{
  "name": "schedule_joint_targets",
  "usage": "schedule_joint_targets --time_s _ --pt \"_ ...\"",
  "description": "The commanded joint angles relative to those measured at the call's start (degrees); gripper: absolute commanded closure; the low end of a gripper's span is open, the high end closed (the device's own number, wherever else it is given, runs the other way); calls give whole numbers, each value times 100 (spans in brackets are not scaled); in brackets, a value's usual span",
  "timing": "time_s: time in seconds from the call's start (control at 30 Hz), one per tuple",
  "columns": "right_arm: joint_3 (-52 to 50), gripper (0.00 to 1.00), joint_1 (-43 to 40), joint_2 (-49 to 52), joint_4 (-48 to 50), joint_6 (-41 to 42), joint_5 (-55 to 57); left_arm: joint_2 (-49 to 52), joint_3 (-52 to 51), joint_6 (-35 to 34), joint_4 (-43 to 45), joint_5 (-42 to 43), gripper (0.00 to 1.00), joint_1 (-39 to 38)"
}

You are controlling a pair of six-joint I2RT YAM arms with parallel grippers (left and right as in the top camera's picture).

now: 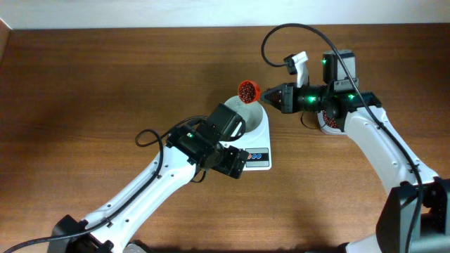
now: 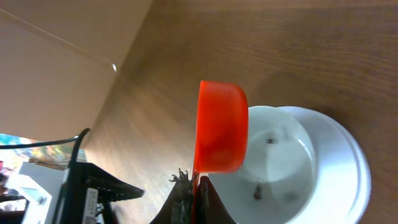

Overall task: Scoop item into bowl and weigh 50g on scale
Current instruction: 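Carry the filled scoop left over the white bowl on the scale, then tip the red scoop to pour beans into the white bowl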

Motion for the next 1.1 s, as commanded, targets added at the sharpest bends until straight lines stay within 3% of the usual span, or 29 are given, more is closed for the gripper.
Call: schedule_joint_targets --time_s 0.0,0.27,0.63,1.07 --pt "140 96 101 -205 -61 -542 177 -94 -52 -26 13 -55 1 -22" --pt "140 96 627 -205 -289 -1998 1211 -94 -52 -26 13 -55 1 -22" --pt "140 96 688 -205 -380 -3357 1217 -94 -52 -26 13 -55 1 -22" --pt "140 96 662 -205 -415 -3508 1220 -94 -52 -26 15 -55 1 -22"
